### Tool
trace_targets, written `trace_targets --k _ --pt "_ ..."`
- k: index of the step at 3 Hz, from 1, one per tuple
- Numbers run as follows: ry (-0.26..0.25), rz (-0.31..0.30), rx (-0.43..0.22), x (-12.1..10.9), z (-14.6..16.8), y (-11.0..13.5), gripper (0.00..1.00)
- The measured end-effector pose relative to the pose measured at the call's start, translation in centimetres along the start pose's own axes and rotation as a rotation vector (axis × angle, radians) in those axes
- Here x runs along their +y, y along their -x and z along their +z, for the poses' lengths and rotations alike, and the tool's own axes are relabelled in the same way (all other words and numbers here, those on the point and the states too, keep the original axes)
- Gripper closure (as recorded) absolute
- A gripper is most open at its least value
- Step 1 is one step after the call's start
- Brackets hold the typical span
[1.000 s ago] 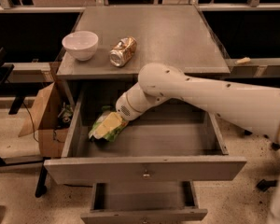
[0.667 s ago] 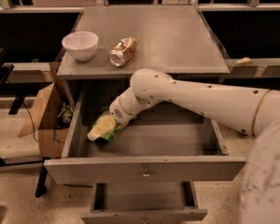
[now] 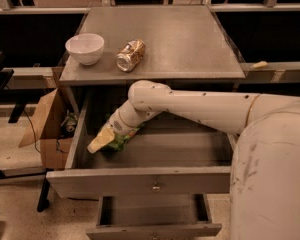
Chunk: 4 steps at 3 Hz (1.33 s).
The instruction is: Pick green rice chip bag from top drawer and place on counter
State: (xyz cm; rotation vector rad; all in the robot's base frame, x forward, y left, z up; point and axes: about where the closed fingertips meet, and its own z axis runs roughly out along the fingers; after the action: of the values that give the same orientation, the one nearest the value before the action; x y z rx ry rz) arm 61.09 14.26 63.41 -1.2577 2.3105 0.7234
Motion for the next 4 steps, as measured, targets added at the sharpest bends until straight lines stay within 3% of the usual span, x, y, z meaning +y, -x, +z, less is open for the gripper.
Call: trace_targets --k 3,4 --pt "-0.002 0.003 0.005 0.18 -0.65 0.54 0.86" --pt "-0.011 0.004 0.015 0.14 -0.5 0.42 1.0"
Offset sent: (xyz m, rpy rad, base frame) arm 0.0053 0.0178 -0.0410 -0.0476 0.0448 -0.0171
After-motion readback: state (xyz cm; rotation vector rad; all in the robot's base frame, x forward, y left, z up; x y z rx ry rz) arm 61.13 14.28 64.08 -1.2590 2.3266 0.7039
